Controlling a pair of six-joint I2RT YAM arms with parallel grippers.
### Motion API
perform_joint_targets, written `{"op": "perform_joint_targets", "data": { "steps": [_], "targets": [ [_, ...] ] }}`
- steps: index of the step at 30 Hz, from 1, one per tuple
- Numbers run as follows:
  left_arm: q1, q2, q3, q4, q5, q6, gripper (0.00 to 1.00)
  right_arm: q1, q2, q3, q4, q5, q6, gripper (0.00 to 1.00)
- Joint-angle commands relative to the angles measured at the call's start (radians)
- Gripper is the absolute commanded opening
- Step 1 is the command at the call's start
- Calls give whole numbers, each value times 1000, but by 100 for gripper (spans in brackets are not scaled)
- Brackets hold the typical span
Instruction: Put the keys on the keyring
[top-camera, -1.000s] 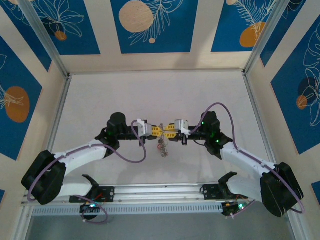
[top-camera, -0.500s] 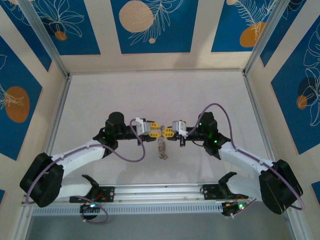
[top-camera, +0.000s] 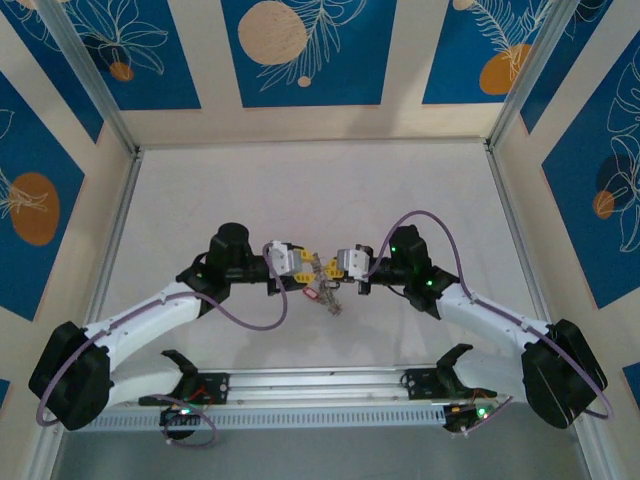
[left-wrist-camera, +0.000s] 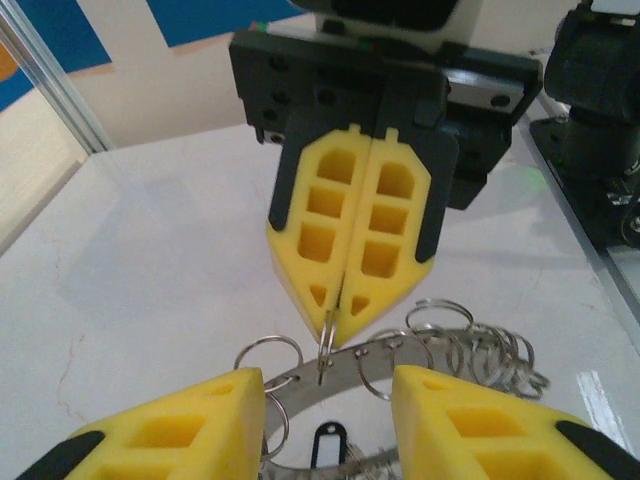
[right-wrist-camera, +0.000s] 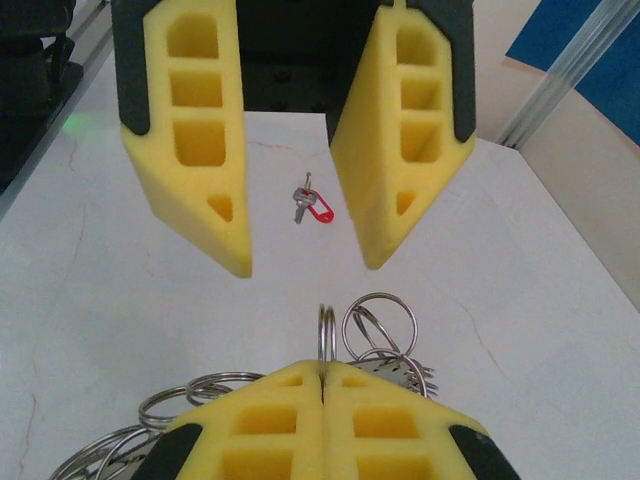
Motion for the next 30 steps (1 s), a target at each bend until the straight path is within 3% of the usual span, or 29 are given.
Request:
{"op": "perform_joint_targets", "data": {
  "steps": [1, 15, 19, 22, 26, 30],
  "targets": [
    [-9, -12, 32, -65, 6, 47, 38, 8, -4, 53, -16, 2, -37, 0],
    [-63, 46, 94, -120, -78, 152, 30, 33, 11, 93, -88, 5, -53, 0],
    [-88, 64, 110, -160, -104, 195, 20, 38, 10, 103, -104, 6, -58, 0],
    [-97, 69, 116, -175, -116, 211, 1, 38, 9, 105, -108, 10, -59, 0],
    [-99, 66, 121, -186, -170, 203, 0, 19, -1, 89, -75, -31, -18, 0],
    [-97, 36, 91, -117, -161, 169, 0, -27, -15, 21, 77, -122, 101, 3]
  ]
}}
